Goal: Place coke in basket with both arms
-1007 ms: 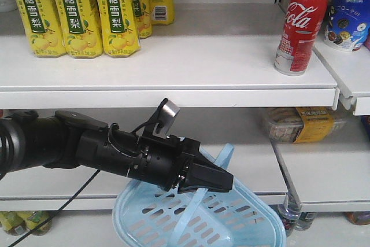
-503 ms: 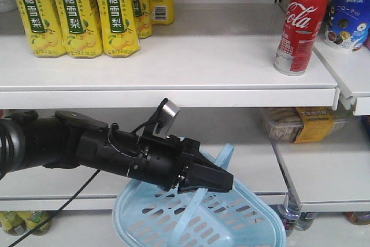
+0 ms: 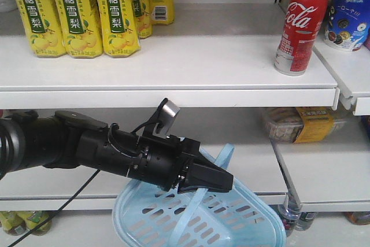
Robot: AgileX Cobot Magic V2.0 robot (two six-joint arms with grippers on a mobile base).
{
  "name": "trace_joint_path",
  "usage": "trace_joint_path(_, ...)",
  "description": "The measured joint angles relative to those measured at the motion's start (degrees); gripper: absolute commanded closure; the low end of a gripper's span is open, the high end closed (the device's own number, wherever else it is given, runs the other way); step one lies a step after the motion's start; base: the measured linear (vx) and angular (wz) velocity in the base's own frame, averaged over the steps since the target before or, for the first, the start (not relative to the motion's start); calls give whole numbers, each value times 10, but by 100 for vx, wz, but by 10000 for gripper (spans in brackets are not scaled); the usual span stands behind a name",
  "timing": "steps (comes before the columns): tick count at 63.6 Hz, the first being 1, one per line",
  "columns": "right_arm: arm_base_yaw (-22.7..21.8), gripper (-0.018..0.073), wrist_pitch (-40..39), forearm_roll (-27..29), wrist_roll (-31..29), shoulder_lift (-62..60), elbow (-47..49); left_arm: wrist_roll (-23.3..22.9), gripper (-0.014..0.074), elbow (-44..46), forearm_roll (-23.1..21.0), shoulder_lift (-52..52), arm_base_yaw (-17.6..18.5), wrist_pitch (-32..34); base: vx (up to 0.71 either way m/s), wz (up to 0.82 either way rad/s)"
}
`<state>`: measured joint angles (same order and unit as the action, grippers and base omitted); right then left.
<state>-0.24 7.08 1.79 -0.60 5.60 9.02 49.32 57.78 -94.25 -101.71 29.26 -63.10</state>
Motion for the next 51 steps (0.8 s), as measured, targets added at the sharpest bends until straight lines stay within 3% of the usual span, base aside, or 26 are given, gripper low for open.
trace_joint_path(21,0,569,20,18,-5,175,138,0,602,0,0,0,0,0,0,0)
trace_joint_path(51,0,548,21,36,-5,221,150,0,602,0,0,0,0,0,0,0)
